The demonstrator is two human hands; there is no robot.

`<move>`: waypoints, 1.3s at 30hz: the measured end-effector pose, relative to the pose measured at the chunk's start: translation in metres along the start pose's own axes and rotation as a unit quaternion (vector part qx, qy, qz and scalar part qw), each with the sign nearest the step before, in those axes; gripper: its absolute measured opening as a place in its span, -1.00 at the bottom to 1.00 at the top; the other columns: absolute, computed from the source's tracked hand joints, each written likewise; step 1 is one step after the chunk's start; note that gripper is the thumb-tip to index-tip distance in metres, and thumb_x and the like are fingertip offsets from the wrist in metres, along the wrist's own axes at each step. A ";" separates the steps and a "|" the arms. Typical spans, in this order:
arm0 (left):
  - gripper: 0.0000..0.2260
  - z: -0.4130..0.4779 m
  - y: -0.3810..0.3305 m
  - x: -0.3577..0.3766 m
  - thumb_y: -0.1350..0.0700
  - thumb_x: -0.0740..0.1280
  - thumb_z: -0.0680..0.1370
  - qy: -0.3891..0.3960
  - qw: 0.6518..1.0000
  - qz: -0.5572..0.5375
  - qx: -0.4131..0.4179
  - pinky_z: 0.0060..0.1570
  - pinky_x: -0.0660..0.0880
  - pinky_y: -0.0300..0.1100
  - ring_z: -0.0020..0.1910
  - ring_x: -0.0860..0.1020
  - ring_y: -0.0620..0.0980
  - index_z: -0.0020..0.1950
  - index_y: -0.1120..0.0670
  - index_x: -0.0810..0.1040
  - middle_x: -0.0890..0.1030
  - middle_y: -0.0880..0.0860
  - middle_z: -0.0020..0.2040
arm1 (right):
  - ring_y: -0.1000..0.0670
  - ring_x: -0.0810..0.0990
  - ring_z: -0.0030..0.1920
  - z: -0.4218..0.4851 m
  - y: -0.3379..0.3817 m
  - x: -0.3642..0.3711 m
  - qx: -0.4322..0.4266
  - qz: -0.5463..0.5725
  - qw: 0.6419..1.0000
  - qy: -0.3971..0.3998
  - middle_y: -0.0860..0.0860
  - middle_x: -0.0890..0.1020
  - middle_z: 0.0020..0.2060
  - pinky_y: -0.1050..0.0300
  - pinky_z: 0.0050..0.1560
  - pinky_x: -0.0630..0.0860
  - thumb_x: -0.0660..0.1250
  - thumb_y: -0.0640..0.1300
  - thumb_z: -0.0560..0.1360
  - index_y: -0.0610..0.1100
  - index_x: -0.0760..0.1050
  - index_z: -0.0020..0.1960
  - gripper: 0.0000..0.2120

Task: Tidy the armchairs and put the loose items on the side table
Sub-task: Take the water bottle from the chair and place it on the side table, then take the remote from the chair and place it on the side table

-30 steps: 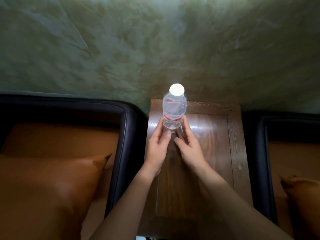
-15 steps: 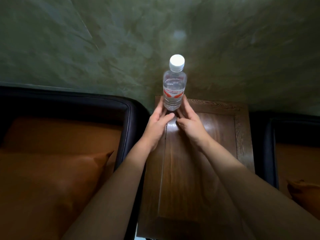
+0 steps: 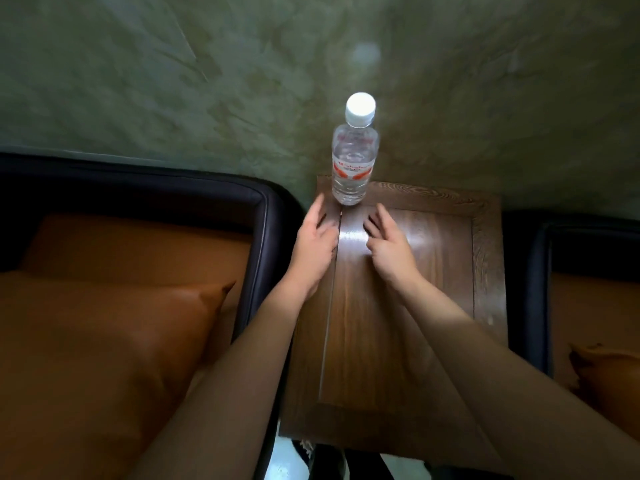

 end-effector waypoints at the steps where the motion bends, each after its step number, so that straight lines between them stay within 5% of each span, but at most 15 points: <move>1: -0.44 -0.009 0.005 -0.004 0.34 0.16 0.63 -0.016 1.000 0.009 -0.011 0.43 0.37 0.04 0.42 0.41 -0.06 0.60 -0.02 0.18 0.31 0.06 0.54 | 0.05 0.33 0.51 -0.010 -0.005 0.000 0.011 -0.007 1.000 -0.010 -0.04 0.29 0.54 0.25 0.29 0.40 0.02 -0.55 0.52 -0.12 0.06 0.62 -0.27; 3: -0.49 -0.036 0.016 -0.014 0.32 0.16 0.64 -0.040 0.998 0.028 -0.025 0.38 0.43 -0.06 0.38 0.44 -0.07 0.58 0.02 0.23 0.36 0.07 0.50 | 0.04 0.36 0.49 -0.034 -0.017 -0.001 0.037 -0.003 0.999 -0.021 -0.04 0.33 0.52 0.32 0.15 0.41 0.00 -0.55 0.53 -0.16 0.12 0.60 -0.31; 8: -0.61 -0.122 0.037 -0.042 0.28 0.19 0.65 -0.091 0.990 0.038 -0.104 0.13 0.53 -0.16 0.17 0.54 -0.17 0.48 0.04 0.41 0.52 0.03 0.36 | -0.05 0.45 0.43 -0.114 -0.051 -0.004 0.101 0.025 0.994 -0.043 -0.15 0.41 0.46 0.11 0.42 0.36 0.03 -0.50 0.61 -0.24 0.16 0.58 -0.44; 11: -0.64 -0.182 0.042 -0.059 0.24 0.20 0.66 -0.104 0.982 0.026 -0.156 0.12 0.52 -0.16 0.20 0.52 -0.11 0.45 0.02 0.43 0.53 0.00 0.31 | -0.02 0.52 0.34 -0.163 -0.070 -0.001 0.160 0.010 0.986 -0.047 -0.11 0.49 0.41 0.17 0.29 0.47 0.12 -0.40 0.64 -0.18 0.23 0.56 -0.49; 18: -0.72 -0.308 0.040 -0.088 0.21 0.22 0.66 -0.172 0.963 -0.004 -0.206 0.04 0.53 -0.20 0.13 0.54 -0.12 0.32 0.00 0.55 0.58 -0.05 0.18 | -0.04 0.54 0.26 -0.247 -0.072 0.010 0.310 -0.047 0.945 0.097 -0.05 0.54 0.29 -0.06 0.39 0.43 0.31 -0.14 0.62 -0.07 0.29 0.54 -0.49; 23: -0.74 -0.394 0.054 -0.111 0.21 0.21 0.66 -0.208 0.956 0.022 -0.206 0.00 0.48 -0.24 -0.02 0.53 -0.21 0.32 0.07 0.54 0.59 -0.03 0.13 | 0.06 0.60 -0.03 -0.299 -0.062 0.030 0.272 -0.240 0.906 0.218 -0.04 0.63 0.12 -0.10 0.29 0.48 0.31 -0.12 0.61 -0.06 0.48 0.34 -0.70; 28: -0.80 -0.488 0.094 -0.127 0.12 0.27 0.63 -0.273 0.931 0.006 -0.243 -0.20 0.41 -0.25 -0.09 0.58 -0.03 0.18 -0.09 0.60 0.65 0.07 0.13 | -0.16 0.58 0.21 -0.347 -0.069 0.058 0.194 -0.414 0.824 0.335 -0.12 0.55 0.28 0.11 0.07 0.44 0.24 -0.17 0.63 -0.08 0.39 0.47 -0.59; 32: -0.80 -0.561 0.134 -0.130 0.18 0.28 0.62 -0.311 0.914 -0.020 -0.261 -0.32 0.38 -0.41 -0.18 0.54 -0.14 0.21 0.04 0.61 0.66 0.10 0.11 | 0.00 0.52 -0.17 -0.393 -0.083 0.085 0.138 -0.509 0.758 0.383 -0.12 0.56 0.19 0.20 -0.23 0.42 0.19 -0.17 0.63 -0.09 0.42 0.43 -0.63; 34: -0.79 -0.599 0.158 -0.130 0.14 0.28 0.62 -0.317 0.908 -0.022 -0.272 -0.31 0.40 -0.39 -0.23 0.52 -0.15 0.22 0.02 0.61 0.65 0.07 0.12 | 0.01 0.50 -0.07 -0.417 -0.097 0.096 0.123 -0.537 0.731 0.404 -0.08 0.48 0.30 0.24 -0.12 0.46 0.17 -0.13 0.65 -0.06 0.41 0.44 -0.63; 36: -0.77 -0.635 0.181 -0.132 0.12 0.27 0.61 -0.331 0.900 -0.034 -0.283 -0.29 0.41 -0.32 -0.28 0.49 -0.16 0.23 -0.01 0.60 0.65 0.06 0.12 | -0.01 0.51 0.07 -0.444 -0.111 0.109 0.122 -0.546 0.715 0.419 -0.04 0.42 0.40 0.07 0.16 0.51 0.17 -0.09 0.65 -0.02 0.40 0.46 -0.61; 39: -0.75 -0.690 0.213 -0.139 0.10 0.26 0.62 -0.337 0.896 -0.036 -0.288 -0.13 0.46 -0.26 -0.07 0.59 -0.03 0.27 0.01 0.58 0.64 0.08 0.14 | -0.06 0.48 0.29 -0.489 -0.140 0.131 0.121 -0.545 0.711 0.428 -0.03 0.40 0.45 -0.07 0.34 0.45 0.19 -0.07 0.65 -0.01 0.41 0.45 -0.63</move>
Point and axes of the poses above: each hand's wrist, its own z-axis towards the middle knuckle, its own x-axis out of the palm, y = z × x, the point moved 1 cm from there along z, towards the middle knuckle
